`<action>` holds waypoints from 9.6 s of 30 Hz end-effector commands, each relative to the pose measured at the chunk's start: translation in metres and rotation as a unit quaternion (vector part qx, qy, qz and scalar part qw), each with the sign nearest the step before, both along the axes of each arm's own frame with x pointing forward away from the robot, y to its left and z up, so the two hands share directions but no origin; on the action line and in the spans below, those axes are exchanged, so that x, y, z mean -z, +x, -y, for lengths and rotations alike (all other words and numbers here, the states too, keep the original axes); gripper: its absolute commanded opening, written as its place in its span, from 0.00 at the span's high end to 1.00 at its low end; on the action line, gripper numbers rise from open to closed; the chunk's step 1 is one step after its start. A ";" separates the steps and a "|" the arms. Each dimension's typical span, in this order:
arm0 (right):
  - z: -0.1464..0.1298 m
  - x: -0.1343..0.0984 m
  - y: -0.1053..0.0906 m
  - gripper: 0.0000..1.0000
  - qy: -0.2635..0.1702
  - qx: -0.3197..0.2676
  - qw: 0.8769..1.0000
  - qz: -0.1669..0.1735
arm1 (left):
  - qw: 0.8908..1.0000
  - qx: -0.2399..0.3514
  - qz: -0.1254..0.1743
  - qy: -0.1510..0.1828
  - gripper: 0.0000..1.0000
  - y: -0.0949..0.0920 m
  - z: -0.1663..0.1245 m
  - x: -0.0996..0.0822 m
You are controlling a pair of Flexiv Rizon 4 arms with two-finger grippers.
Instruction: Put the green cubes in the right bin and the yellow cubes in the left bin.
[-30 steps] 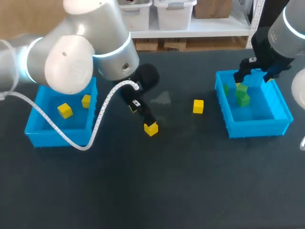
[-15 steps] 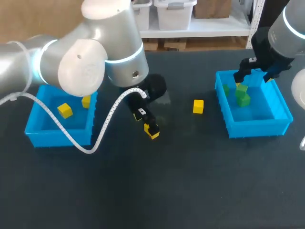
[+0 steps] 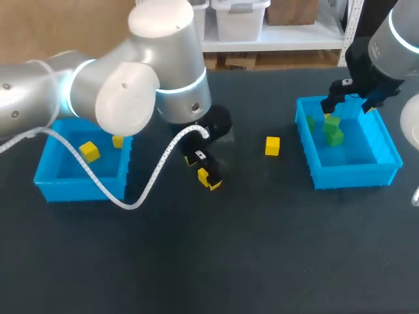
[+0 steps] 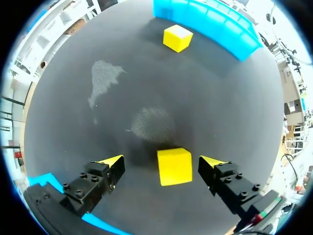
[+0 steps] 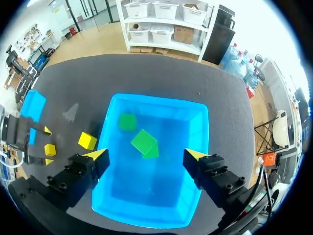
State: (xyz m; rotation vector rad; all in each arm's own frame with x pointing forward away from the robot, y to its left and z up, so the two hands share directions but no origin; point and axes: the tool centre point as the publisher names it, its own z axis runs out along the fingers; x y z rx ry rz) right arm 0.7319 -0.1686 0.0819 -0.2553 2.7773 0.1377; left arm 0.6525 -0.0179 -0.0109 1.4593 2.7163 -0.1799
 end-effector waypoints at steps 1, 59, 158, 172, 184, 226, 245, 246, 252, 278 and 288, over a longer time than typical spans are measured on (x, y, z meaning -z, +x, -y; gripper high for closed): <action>0.000 0.000 -0.002 0.00 -0.001 0.001 1.000 0.002 | 1.000 -0.002 -0.001 0.007 0.00 0.007 0.009 0.003; 0.000 0.000 -0.002 0.00 -0.001 0.001 1.000 0.002 | 0.919 -0.349 0.174 -0.064 1.00 0.098 -0.216 -0.100; 0.000 0.000 -0.002 0.00 -0.001 0.001 1.000 0.002 | 0.977 0.168 0.078 -0.106 0.00 0.045 0.134 -0.066; 0.000 0.000 -0.002 0.00 -0.001 0.001 1.000 0.002 | 0.974 0.186 0.075 -0.101 0.00 0.054 0.150 -0.050; 0.000 0.000 -0.002 0.00 -0.001 0.001 1.000 0.002 | 0.975 0.190 0.071 -0.094 0.00 0.066 0.152 -0.035; 0.000 0.000 -0.002 0.00 -0.001 0.001 1.000 0.002 | 0.975 0.201 0.061 -0.067 1.00 0.085 0.156 -0.001; 0.000 0.000 -0.002 0.00 -0.001 0.001 1.000 0.002 | 0.983 0.138 0.087 -0.088 1.00 0.091 0.129 -0.023; 0.000 0.000 -0.002 0.00 -0.001 0.001 1.000 0.002 | 0.983 0.131 0.090 -0.091 1.00 0.093 0.126 -0.027; 0.000 0.000 -0.002 0.00 -0.001 0.001 1.000 0.002 | 0.984 0.092 0.109 -0.108 1.00 0.101 0.106 -0.052; 0.000 0.000 -0.002 0.00 -0.001 0.001 1.000 0.002 | 0.961 -0.132 0.195 -0.143 1.00 0.101 -0.090 -0.131; 0.000 0.000 -0.002 0.00 -0.001 0.001 1.000 0.002 | 0.946 -0.201 0.207 -0.147 1.00 0.084 -0.153 -0.134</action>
